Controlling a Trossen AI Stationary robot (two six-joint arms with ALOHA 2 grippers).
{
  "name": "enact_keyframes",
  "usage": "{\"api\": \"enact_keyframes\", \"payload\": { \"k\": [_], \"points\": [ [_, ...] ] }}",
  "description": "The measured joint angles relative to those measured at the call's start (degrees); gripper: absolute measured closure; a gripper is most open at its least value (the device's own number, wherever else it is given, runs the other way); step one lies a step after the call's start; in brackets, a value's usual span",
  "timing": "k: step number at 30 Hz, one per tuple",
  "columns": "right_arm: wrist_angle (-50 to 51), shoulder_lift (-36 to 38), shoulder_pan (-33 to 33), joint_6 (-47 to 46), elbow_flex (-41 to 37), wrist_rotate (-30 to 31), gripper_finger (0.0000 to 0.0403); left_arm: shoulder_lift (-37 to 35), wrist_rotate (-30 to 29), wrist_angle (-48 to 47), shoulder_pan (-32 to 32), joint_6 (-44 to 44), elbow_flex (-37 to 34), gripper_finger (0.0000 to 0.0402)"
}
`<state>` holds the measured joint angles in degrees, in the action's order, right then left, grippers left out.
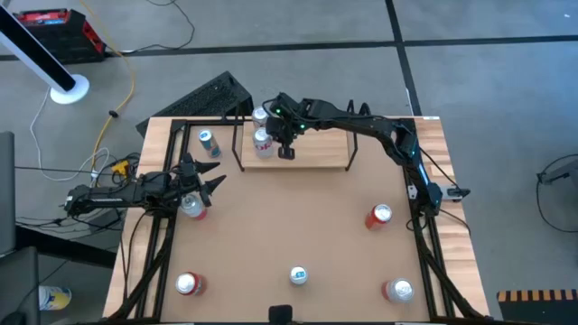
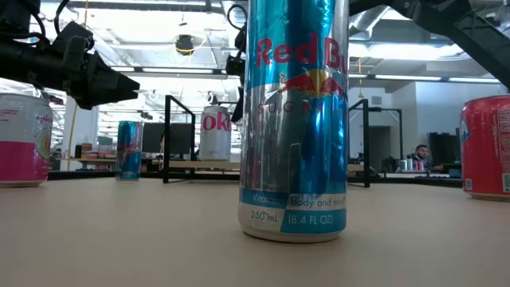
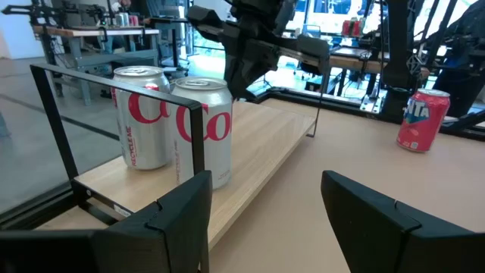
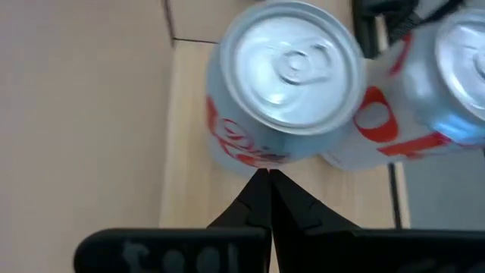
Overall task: Place canned beverage on shelf
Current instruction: Put the white soda can on the shelf aligned with the other white soda can, then put the top pink-white soda can on the shelf
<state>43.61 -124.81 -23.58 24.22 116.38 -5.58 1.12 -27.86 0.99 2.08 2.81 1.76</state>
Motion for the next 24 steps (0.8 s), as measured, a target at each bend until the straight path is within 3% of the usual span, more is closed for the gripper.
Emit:
{"api": "enact_keyframes", "payload": {
  "k": [10,18,24],
  "points": [
    [-7.01,-0.13,-0.46,-0.41,0.0,1.16,0.0382,-0.01,0.0,0.0,-0.02,0.0,0.0,0.0168],
    [-7.04,-0.13,-0.46,-0.34,0.0,-0.68,0.0382,0.0,0.0,0.0,-0.02,0.0,0.0,0.0168],
    [-5.86,0.53,-0.43,-0.67,0.0,2.51,0.0382,0.0,0.02,0.0,0.0,0.0,0.0,0.0168]
  ]
}}
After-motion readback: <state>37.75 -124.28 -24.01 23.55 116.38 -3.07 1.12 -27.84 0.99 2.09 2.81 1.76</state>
